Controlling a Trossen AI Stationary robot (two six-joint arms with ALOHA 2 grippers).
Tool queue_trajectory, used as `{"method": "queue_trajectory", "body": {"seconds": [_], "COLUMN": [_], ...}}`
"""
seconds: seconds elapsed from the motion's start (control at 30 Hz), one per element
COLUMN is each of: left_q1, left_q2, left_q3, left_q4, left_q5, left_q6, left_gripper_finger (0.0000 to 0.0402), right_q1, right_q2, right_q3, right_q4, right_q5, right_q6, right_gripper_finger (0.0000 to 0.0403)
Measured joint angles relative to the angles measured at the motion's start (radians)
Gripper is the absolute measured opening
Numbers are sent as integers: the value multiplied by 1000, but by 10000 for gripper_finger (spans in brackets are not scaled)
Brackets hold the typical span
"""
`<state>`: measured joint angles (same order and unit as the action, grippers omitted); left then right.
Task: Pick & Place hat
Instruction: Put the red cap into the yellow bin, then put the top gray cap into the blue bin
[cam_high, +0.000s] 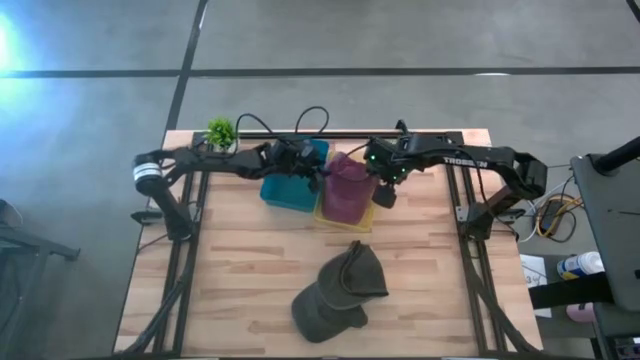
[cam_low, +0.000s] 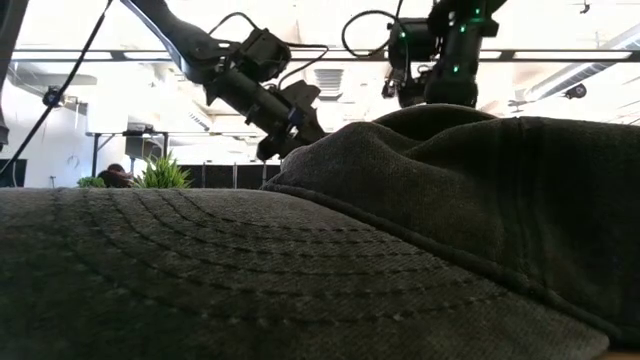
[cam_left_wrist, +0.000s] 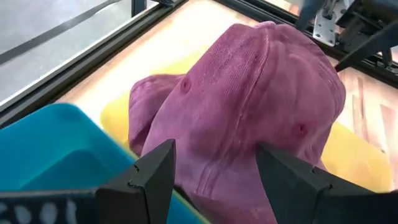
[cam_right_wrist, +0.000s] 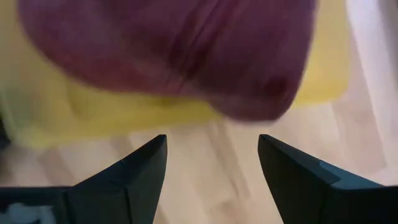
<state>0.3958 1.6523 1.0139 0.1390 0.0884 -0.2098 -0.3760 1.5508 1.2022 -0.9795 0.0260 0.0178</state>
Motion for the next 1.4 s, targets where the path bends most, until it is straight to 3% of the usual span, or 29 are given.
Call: {"method": "queue_trajectory", "body": {"seconds": [0.43, 0.7, 1.03, 1.4], "left_q1": [0, 0, 2, -8], "left_q2": [71, 69, 106, -66], "left_q3": [64, 62, 61, 61], "left_q4": [-63, -80, -95, -278], "left_q5": [2, -2, -4, -4], "left_q6": [1, 1, 14, 25], "left_gripper_finger": [216, 216, 216, 216], "right_q1": [-86, -90, -89, -71], "right_q2": [61, 136, 89, -3], "right_q3": [-72, -95, -47, 0], "right_q4": [267, 256, 232, 80], "right_q5": [3, -19, -34, -34], "right_q6": [-110, -156, -153, -120], "right_gripper_finger": [246, 247, 247, 247]}}
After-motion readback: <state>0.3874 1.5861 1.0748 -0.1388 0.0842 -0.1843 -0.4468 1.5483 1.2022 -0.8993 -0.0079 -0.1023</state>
